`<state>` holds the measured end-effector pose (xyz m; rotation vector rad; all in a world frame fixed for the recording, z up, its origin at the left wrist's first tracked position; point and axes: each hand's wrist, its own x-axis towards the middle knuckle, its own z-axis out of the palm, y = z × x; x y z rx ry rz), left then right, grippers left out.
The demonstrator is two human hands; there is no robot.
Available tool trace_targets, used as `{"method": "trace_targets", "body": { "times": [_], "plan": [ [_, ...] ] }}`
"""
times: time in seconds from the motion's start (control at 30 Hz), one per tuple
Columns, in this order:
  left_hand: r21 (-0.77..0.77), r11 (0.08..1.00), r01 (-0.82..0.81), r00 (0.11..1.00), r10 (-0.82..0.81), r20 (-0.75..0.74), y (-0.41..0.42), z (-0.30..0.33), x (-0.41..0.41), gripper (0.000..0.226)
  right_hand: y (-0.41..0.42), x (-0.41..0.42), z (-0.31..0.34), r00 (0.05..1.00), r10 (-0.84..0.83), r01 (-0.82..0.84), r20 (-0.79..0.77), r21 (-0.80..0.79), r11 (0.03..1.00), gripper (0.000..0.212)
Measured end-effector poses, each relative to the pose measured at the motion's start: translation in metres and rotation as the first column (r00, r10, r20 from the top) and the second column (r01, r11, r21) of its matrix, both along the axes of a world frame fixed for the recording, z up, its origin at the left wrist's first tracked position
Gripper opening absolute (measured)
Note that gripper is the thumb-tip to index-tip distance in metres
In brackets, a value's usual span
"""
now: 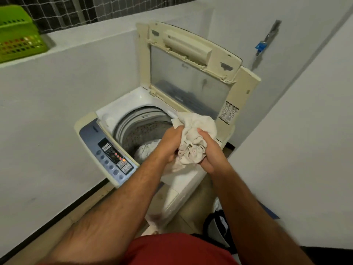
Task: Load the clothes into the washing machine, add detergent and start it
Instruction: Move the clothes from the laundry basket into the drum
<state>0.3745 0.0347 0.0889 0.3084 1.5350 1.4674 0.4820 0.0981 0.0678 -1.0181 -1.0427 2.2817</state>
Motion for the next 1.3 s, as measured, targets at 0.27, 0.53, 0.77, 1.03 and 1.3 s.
{"method": "trace_targets", "body": {
  "times": [0.27,0.53,0.77,1.03,1.3],
  "plan": [
    [-0.229,0.967,-0.109,0.976,0.148,0.158,-0.049,-0.028,-0.070,0.059,-0.009,-0.075,-0.004,1.000,0.023,-0.023,-0.005,0.031,0.999,0.052],
    [-0.078,0.976,-0.205,0.900,0.219,0.376,-0.040,-0.039,-0.097,0.071,0.000,-0.112,-0.031,0.920,0.377,-0.381,0.105,0.024,0.924,0.048],
    [-0.288,0.933,-0.215,0.951,0.268,0.157,-0.028,-0.055,-0.116,0.076,0.052,-0.134,-0.095,0.860,0.374,-0.395,0.348,-0.011,0.919,0.078],
    [-0.328,0.828,-0.455,0.869,0.493,0.038,-0.047,-0.069,-0.136,0.069,0.085,-0.147,-0.214,0.630,0.464,-0.465,0.623,-0.177,0.868,0.074],
    [-0.331,0.793,-0.511,0.842,0.540,-0.007,-0.053,-0.068,-0.142,0.068,0.042,-0.180,-0.131,0.636,0.620,-0.431,0.459,-0.455,0.779,0.022]
  ]
}}
